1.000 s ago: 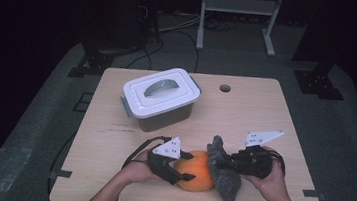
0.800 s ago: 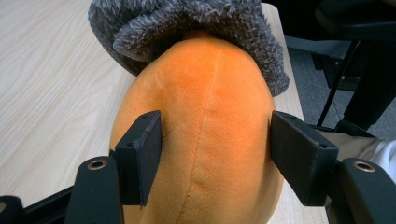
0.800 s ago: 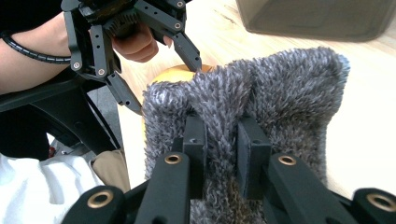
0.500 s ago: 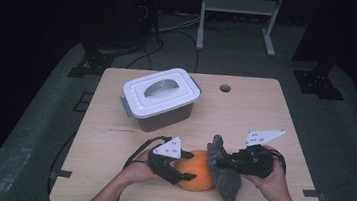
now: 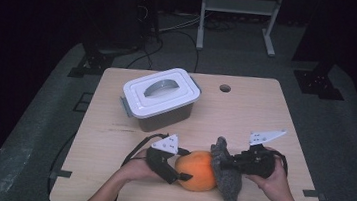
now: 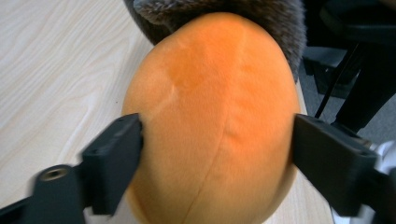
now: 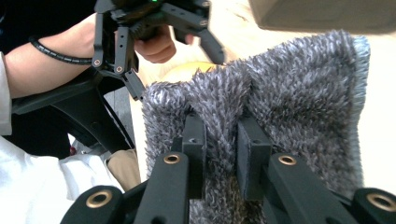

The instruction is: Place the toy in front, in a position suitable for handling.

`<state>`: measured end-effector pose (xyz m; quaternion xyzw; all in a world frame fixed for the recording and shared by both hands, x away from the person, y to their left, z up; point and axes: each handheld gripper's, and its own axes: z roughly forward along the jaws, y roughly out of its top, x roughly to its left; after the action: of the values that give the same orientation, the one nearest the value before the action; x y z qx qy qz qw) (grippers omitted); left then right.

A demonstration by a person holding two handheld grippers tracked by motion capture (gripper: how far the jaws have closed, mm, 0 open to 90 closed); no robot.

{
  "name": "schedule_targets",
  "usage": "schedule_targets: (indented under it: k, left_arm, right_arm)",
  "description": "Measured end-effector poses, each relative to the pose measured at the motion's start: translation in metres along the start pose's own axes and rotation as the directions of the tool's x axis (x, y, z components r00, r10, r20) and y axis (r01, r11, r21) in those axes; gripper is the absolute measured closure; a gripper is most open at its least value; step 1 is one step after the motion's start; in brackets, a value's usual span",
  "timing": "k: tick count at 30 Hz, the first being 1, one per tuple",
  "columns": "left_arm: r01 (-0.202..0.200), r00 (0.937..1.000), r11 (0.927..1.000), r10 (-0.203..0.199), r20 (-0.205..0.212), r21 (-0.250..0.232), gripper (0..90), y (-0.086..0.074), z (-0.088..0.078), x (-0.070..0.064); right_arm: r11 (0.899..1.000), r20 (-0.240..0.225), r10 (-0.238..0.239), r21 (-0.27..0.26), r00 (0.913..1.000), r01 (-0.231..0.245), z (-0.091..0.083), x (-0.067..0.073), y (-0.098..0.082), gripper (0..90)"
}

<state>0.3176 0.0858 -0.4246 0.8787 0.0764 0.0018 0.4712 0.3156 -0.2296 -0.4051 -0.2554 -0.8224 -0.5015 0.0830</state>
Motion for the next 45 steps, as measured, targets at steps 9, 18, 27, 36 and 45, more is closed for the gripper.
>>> schedule_targets:
  k: [9, 18, 27, 36, 45]
  left_arm:
    - [-0.035, 0.9982, 0.9994, 0.035, -0.05, -0.003, 37.7, 0.009, -0.001, -0.009]
    - [-0.039, 0.9972, 0.9988, 0.037, -0.065, -0.028, 43.3, 0.015, -0.007, -0.011]
    - [-0.042, 0.9973, 0.9987, 0.04, -0.062, -0.03, 43.8, 0.017, -0.01, -0.012]
    - [-0.013, 0.9987, 0.9994, 0.011, -0.049, -0.032, 24.3, 0.014, -0.007, -0.008]
    - [0.003, 0.9997, 1.0, -0.003, -0.026, -0.008, 33.1, 0.006, -0.002, -0.005]
  right_arm:
    - [0.997, 0.045, -0.06, -0.035, 0.9972, 0.062, -0.01, 0.015, 0.011, 75.6]
    - [0.998, 0.028, -0.057, -0.01, 0.998, 0.057, 0.001, 0.012, 0.007, 75.4]
    - [0.996, 0.028, -0.086, -0.016, 0.9959, 0.086, 0.0, 0.024, 0.014, 75.5]
    - [0.997, 0.042, -0.071, 0.03, 0.9966, 0.069, 0.004, 0.015, 0.007, 75.3]
    - [0.999, 0.03, -0.036, 0.02, 0.9989, 0.036, -0.001, 0.007, 0.002, 75.7]
